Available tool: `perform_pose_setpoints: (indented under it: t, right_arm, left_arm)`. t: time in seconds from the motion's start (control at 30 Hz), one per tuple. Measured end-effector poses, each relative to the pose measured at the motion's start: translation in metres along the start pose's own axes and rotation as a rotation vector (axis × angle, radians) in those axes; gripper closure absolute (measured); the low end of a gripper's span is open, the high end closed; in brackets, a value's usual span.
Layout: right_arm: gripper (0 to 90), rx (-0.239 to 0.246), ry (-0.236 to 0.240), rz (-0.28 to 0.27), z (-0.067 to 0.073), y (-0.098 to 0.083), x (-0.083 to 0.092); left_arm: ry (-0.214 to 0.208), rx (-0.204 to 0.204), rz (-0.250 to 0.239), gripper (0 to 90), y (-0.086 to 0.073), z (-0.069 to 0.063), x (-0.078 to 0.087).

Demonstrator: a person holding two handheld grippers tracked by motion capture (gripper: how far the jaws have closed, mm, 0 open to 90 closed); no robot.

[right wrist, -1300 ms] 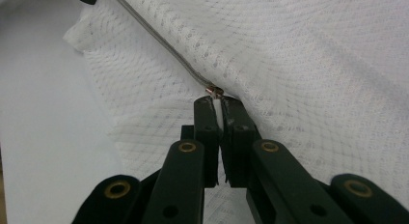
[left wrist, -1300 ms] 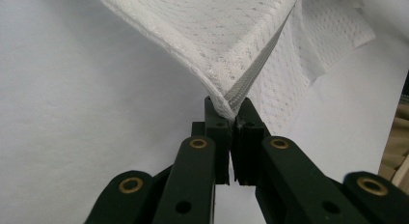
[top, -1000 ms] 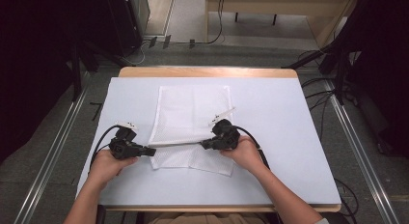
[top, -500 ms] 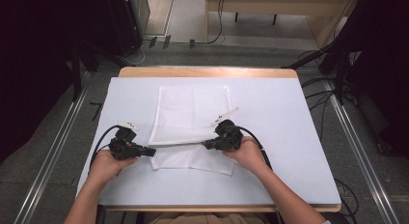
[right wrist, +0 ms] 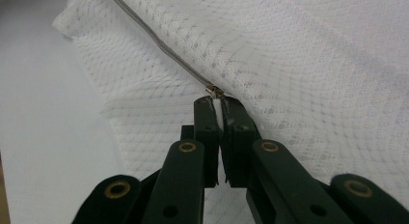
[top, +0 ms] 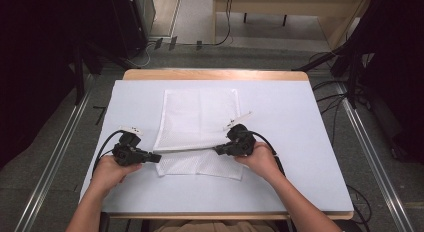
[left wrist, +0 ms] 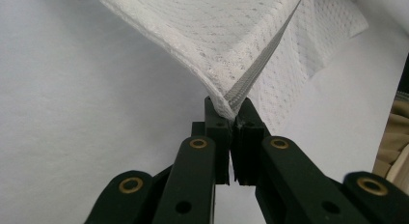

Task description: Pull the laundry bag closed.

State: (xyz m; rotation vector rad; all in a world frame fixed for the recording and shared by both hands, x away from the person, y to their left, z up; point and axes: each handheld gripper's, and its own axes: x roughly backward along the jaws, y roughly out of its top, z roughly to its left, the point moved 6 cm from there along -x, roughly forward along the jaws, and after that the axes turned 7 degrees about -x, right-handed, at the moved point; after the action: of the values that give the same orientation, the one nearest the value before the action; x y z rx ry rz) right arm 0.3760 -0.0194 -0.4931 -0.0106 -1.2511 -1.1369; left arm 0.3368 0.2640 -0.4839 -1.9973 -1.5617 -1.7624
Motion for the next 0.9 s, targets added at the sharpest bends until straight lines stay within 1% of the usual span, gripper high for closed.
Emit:
perform_pose_setpoints:
  t: [0.03,0.17,0.23,0.4,0.53,0.6,0.8,0.9]
  right_arm:
    - [88.1,0.002,-0.006,0.002,0.000,0.000,0.000]
    - [88.1,0.005,-0.003,0.005,-0.002,-0.002,0.001]
    - [88.1,-0.001,-0.004,0.008,-0.002,-0.003,0.002]
    - [88.1,-0.009,-0.007,-0.002,-0.006,-0.004,0.007]
    - [88.1,-0.002,-0.006,-0.006,-0.005,-0.005,0.009]
    - [88.1,-0.006,-0.012,-0.003,-0.005,-0.006,0.010]
    - [88.1,-0.009,-0.021,0.004,-0.009,-0.012,0.016]
    - [88.1,0.007,-0.030,0.014,-0.011,-0.020,0.022]
  left_arm:
    - [-0.002,-0.001,0.001,87.7,0.000,0.000,0.000]
    - [-0.007,0.002,0.005,87.8,-0.001,0.000,0.000]
    - [-0.007,0.002,0.006,87.8,-0.001,0.000,-0.001]
    - [-0.011,0.004,0.005,87.8,-0.001,0.000,0.000]
    - [-0.012,0.000,0.009,87.8,-0.001,-0.001,-0.001]
    - [-0.010,0.002,0.010,87.7,-0.002,0.000,0.000]
    - [-0.017,0.005,0.009,87.8,-0.003,-0.002,-0.001]
    - [-0.015,0.004,0.014,87.7,-0.003,-0.002,-0.001]
